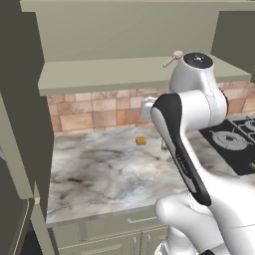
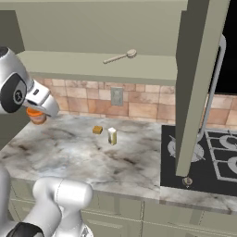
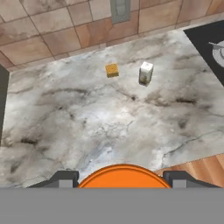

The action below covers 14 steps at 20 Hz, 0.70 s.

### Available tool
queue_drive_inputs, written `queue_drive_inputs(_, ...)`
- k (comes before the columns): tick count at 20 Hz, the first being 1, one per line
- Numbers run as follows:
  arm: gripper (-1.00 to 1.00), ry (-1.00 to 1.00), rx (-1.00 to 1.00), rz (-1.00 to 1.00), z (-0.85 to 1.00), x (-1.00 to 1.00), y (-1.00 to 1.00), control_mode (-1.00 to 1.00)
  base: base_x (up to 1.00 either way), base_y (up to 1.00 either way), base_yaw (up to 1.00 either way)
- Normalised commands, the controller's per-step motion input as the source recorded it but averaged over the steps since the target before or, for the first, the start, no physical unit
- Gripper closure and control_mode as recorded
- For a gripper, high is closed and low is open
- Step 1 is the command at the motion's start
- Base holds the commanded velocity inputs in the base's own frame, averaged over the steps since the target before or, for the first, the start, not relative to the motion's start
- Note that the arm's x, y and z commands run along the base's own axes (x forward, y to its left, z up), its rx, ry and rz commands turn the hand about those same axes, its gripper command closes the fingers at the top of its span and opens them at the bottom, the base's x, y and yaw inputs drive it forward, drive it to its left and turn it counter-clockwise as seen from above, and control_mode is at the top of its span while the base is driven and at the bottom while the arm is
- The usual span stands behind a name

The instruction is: Pick the jam and jam from the counter and place them in the cabinets closest to them.

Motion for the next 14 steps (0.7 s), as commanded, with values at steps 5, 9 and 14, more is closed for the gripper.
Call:
queue_drive_inputs(5, 1.0, 0.03, 0.01, -0.03, 0.39, -0.16, -0.07, -1.0, 0.0, 0.0, 0.0)
queue_drive_inputs(9, 1.0, 0.03, 0.0, -0.04, 0.38, -0.12, -0.04, -1.0, 0.0, 0.0, 0.0)
queue_drive_inputs(14, 1.0, 0.01, 0.0, -0.02, 0.32, -0.04, 0.0, -1.0, 0.0, 0.0, 0.0)
